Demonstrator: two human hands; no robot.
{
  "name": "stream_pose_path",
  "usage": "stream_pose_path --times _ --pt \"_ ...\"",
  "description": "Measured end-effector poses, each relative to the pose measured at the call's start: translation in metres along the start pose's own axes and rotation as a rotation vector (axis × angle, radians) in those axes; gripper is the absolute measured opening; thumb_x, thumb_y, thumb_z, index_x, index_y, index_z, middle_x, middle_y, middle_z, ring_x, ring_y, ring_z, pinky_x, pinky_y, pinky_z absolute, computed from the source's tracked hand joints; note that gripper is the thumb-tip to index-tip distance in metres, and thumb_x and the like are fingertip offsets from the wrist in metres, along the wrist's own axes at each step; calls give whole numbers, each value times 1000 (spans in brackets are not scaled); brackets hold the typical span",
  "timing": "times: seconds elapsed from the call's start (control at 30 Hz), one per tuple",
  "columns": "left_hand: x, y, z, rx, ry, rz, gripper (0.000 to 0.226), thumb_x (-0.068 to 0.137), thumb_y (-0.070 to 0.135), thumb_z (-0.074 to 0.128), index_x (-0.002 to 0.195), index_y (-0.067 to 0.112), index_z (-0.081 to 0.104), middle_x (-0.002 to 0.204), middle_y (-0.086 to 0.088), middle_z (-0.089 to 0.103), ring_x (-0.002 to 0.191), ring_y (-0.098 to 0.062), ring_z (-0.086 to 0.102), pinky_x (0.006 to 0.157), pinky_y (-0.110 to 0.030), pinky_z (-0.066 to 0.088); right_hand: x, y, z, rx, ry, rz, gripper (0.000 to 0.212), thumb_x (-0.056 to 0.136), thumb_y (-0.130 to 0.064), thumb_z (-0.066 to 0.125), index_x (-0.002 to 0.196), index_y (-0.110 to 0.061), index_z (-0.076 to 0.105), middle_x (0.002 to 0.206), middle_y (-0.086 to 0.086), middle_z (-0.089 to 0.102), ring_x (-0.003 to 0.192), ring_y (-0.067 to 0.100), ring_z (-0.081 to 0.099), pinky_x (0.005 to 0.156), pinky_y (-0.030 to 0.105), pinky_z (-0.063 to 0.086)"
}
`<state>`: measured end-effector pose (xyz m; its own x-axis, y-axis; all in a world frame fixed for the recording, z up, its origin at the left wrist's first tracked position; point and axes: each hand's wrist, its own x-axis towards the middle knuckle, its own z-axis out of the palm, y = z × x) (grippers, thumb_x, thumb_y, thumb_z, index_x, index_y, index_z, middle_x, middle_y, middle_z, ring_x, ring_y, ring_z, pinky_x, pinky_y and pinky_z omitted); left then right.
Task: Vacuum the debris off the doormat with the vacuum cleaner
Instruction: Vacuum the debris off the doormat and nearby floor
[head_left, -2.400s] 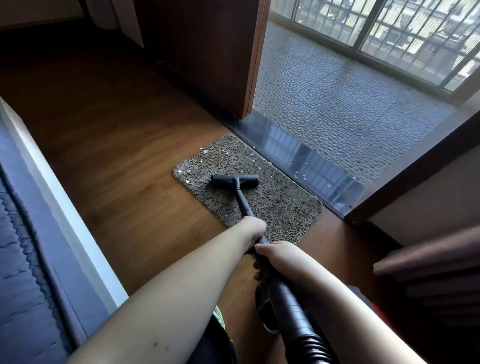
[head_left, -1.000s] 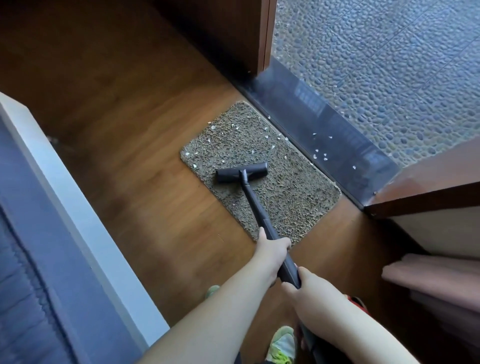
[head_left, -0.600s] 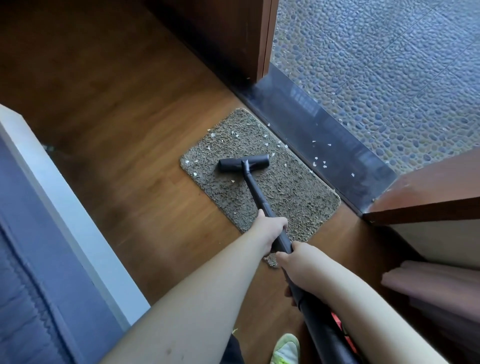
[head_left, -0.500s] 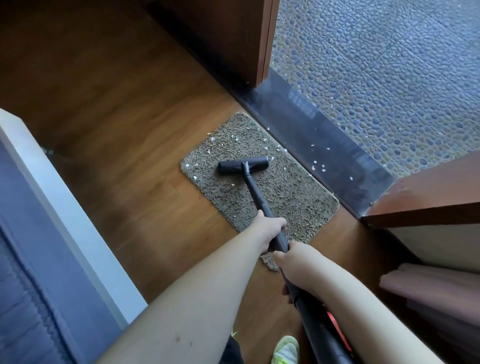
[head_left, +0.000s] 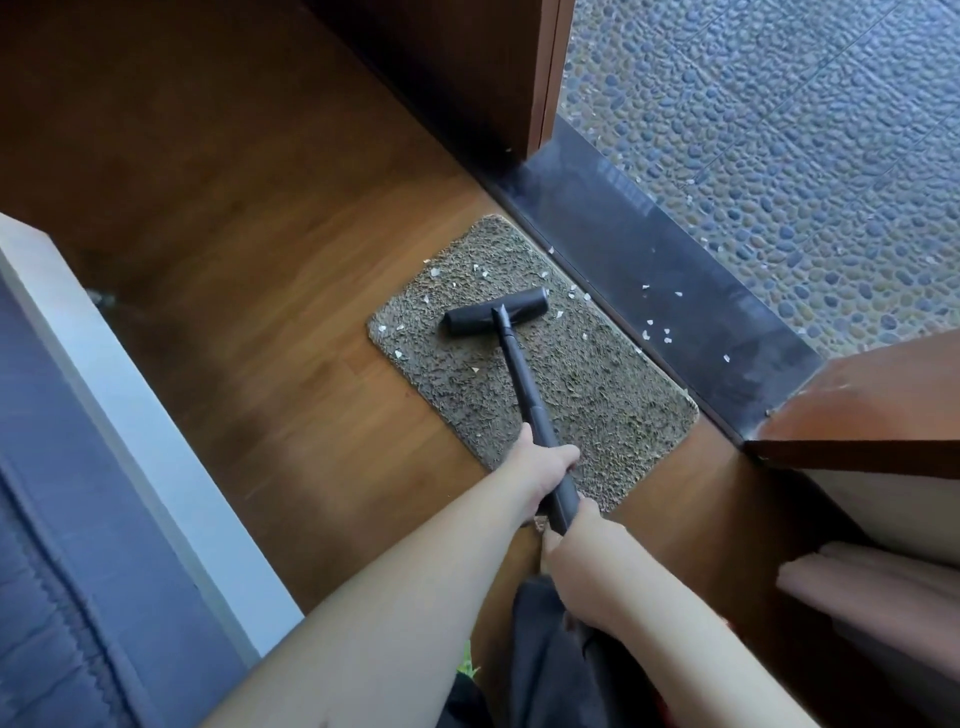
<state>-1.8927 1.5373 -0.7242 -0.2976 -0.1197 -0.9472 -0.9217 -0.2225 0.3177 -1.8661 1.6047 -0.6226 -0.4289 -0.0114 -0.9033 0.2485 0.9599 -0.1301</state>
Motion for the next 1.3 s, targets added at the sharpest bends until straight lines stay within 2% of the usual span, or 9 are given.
stream_pose_path --times 0.2,0.37,0.47,0.6,0.73,1.03,1.13,1.2,1.3 --pt "-4 -13 27 107 42 10 91 88 27 61 158 34 4 145 -9 43 110 -29 58 82 -35 54 -10 39 -9 20 7 2 53 102 -36 36 149 -17 23 125 11 61 112 27 62 90 31 46" --pt "-24 -32 53 199 -27 15 88 91 28 60 157 34 2 149 -7 41 102 -20 54 76 -26 49 -25 76 -3 44 39 29 55 101 -39 36 150 -21 20 126 11 61 113 26 61 75 28 39" --pt "-31 -41 69 265 -39 19 94 83 33 62 157 38 4 144 -7 47 112 -27 59 95 -36 51 -31 96 4 125 60 52 55 100 -39 38 150 -23 22 127 9 61 116 23 60 85 28 44" --pt "-31 -54 85 327 -66 -2 103 70 38 61 156 41 5 139 -7 48 112 -32 61 94 -41 54 -33 112 6 191 57 77 55 101 -39 38 150 -25 18 131 7 60 118 21 59 92 26 44" --pt "-17 -56 84 365 -52 22 91 87 32 60 157 38 2 148 -7 43 118 -28 55 96 -37 50 -27 115 10 248 46 72 54 101 -39 38 149 -22 23 130 9 60 115 24 60 85 29 44" --pt "6 -31 77 362 -33 55 95 83 30 64 157 34 4 147 -9 44 120 -29 54 100 -40 49 -3 100 2 281 75 19 54 101 -37 38 150 -18 24 128 13 58 114 29 58 74 30 36" --pt "6 -28 79 332 -64 51 100 69 32 63 155 33 12 137 -12 51 110 -31 60 95 -45 53 3 99 0 300 66 5 56 98 -35 41 149 -19 25 126 12 59 102 28 59 72 29 37" --pt "9 -28 79 272 -81 50 94 68 24 62 151 32 20 124 -17 56 89 -29 67 82 -42 59 11 97 -2 351 47 6 56 93 -31 45 146 -19 31 118 9 62 87 24 57 68 28 41" --pt "13 -26 77 114 -124 16 88 74 3 59 148 32 20 105 -16 55 63 -23 61 64 -34 57 21 92 -6 520 -39 -1 52 86 -19 51 136 -13 41 91 4 63 57 15 62 46 19 42"
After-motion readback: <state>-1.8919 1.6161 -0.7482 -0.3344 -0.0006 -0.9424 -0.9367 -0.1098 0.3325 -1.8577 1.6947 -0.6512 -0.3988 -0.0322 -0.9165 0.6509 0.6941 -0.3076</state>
